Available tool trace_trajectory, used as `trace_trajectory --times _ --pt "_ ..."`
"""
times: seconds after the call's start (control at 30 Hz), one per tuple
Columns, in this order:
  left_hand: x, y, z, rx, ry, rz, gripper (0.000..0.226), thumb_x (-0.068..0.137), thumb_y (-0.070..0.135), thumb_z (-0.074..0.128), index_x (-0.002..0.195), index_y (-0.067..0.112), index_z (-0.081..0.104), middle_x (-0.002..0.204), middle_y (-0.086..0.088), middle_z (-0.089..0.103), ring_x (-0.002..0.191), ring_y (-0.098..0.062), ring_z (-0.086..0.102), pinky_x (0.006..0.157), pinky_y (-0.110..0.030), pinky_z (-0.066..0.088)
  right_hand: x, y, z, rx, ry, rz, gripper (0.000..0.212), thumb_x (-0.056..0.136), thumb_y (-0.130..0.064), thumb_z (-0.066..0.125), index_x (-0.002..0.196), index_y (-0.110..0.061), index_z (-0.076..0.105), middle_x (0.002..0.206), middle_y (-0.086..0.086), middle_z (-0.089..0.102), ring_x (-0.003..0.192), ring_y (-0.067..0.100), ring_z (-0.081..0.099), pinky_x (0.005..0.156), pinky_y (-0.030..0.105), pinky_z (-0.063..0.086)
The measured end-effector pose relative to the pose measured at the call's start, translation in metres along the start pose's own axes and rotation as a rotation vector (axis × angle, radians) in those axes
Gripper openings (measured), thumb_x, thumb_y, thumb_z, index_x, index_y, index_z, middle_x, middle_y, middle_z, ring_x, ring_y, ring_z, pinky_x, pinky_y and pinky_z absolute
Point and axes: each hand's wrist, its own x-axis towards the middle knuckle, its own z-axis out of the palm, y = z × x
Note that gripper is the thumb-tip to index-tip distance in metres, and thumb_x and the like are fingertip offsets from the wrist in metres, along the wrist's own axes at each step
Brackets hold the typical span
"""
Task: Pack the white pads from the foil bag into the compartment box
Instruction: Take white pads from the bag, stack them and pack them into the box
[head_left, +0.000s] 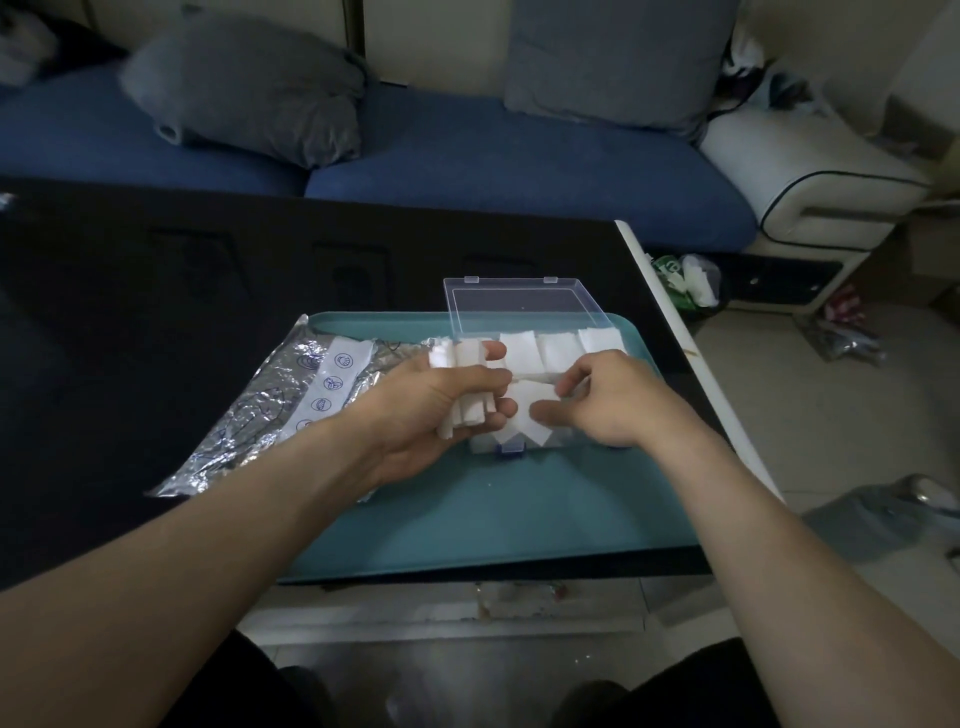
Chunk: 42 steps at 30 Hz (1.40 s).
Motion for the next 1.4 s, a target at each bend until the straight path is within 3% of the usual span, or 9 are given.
trace_trajectory --times 0.23,0.37,0.57,0.73,0.9,1.0,1.13,1.27,1.4 --pt "-0.001 -0.001 -0.005 0.181 0.105 0.065 0.030 0.089 -0.007 0.062 0.115 0.006 0.057 0.078 -0.017 0.062 0.060 -0.024 0.060 0.058 -0.034 0.055 -0.009 -0.010 -0.002 -0.020 0.037 0.015 0.032 0.070 -0.039 0.090 0.090 -0.022 0.070 0.091 -0.005 0.067 0.082 0.014 0.065 0.066 0.026 0.048" --pt "0.008 -0.010 -0.013 0.492 0.295 0.138 0.008 0.087 -0.004 0.058 0.088 0.004 0.058 0.058 -0.011 0.056 0.053 -0.024 0.050 0.050 -0.030 0.040 -0.012 -0.015 0.002 -0.016 0.026 0.015 0.024 0.076 -0.037 0.086 0.084 -0.020 0.071 0.091 -0.003 0.070 0.085 0.015 0.066 0.068 0.026 0.048" --pt "0.006 -0.015 -0.010 1.015 0.356 0.196 0.023 0.082 0.028 0.075 0.095 0.020 0.057 0.082 0.013 0.059 0.081 -0.010 0.059 0.061 -0.018 0.040 -0.014 -0.023 0.008 -0.007 0.007 0.007 0.018 0.079 -0.033 0.085 0.075 -0.025 0.069 0.088 -0.004 0.070 0.084 0.016 0.065 0.069 0.026 0.047" --pt "0.007 -0.016 -0.001 1.201 0.429 0.284 0.041 0.079 0.027 0.077 0.112 0.013 0.057 0.110 -0.006 0.065 0.101 -0.023 0.058 0.063 -0.018 0.028 -0.015 -0.024 0.010 0.013 0.033 0.000 0.020 0.080 -0.030 0.084 0.071 -0.026 0.066 0.086 -0.005 0.068 0.086 0.018 0.065 0.076 0.030 0.053" --pt "0.007 -0.014 0.001 1.221 0.445 0.289 0.047 0.078 0.025 0.079 0.118 0.011 0.059 0.115 -0.008 0.066 0.105 -0.024 0.060 0.064 -0.015 0.029 -0.018 -0.020 0.003 0.161 0.107 0.003 0.006 0.087 -0.025 0.075 0.092 -0.024 0.072 0.103 -0.003 0.072 0.101 0.018 0.066 0.087 0.033 0.054" --pt "0.006 -0.015 -0.002 1.250 0.423 0.246 0.052 0.081 0.030 0.077 0.125 0.010 0.058 0.121 -0.007 0.065 0.111 -0.024 0.059 0.068 -0.017 0.030 -0.018 -0.014 -0.004 0.275 0.106 0.038 0.025 0.093 -0.016 0.065 0.107 0.005 0.070 0.121 0.020 0.068 0.108 0.036 0.065 0.098 0.045 0.051" --pt "0.007 -0.014 -0.005 1.243 0.407 0.236 0.047 0.079 0.029 0.079 0.120 0.012 0.061 0.119 -0.006 0.065 0.109 -0.023 0.059 0.072 -0.021 0.033 -0.022 -0.008 -0.003 0.279 0.010 0.059 0.023 0.089 -0.015 0.066 0.092 0.008 0.068 0.106 0.023 0.071 0.073 0.027 0.061 0.069 0.033 0.045" --pt "0.006 -0.015 -0.007 1.153 0.424 0.246 0.042 0.077 0.023 0.080 0.114 0.014 0.064 0.110 -0.003 0.067 0.103 -0.024 0.061 0.076 -0.025 0.043 -0.023 -0.009 -0.007 0.439 -0.082 0.070 0.016 0.089 -0.008 0.069 0.074 -0.006 0.065 0.071 0.012 0.069 0.067 0.024 0.073 0.051 0.022 0.047" --pt "0.005 -0.017 -0.001 0.640 0.351 0.251 0.026 0.078 0.013 0.082 0.099 0.017 0.068 0.077 0.004 0.069 0.063 -0.011 0.062 0.059 -0.026 0.050 -0.030 -0.012 -0.017 0.874 -0.233 0.100 0.007 0.089 -0.002 0.071 0.090 -0.002 0.064 0.076 0.013 0.069 0.065 0.022 0.074 0.051 0.025 0.057"
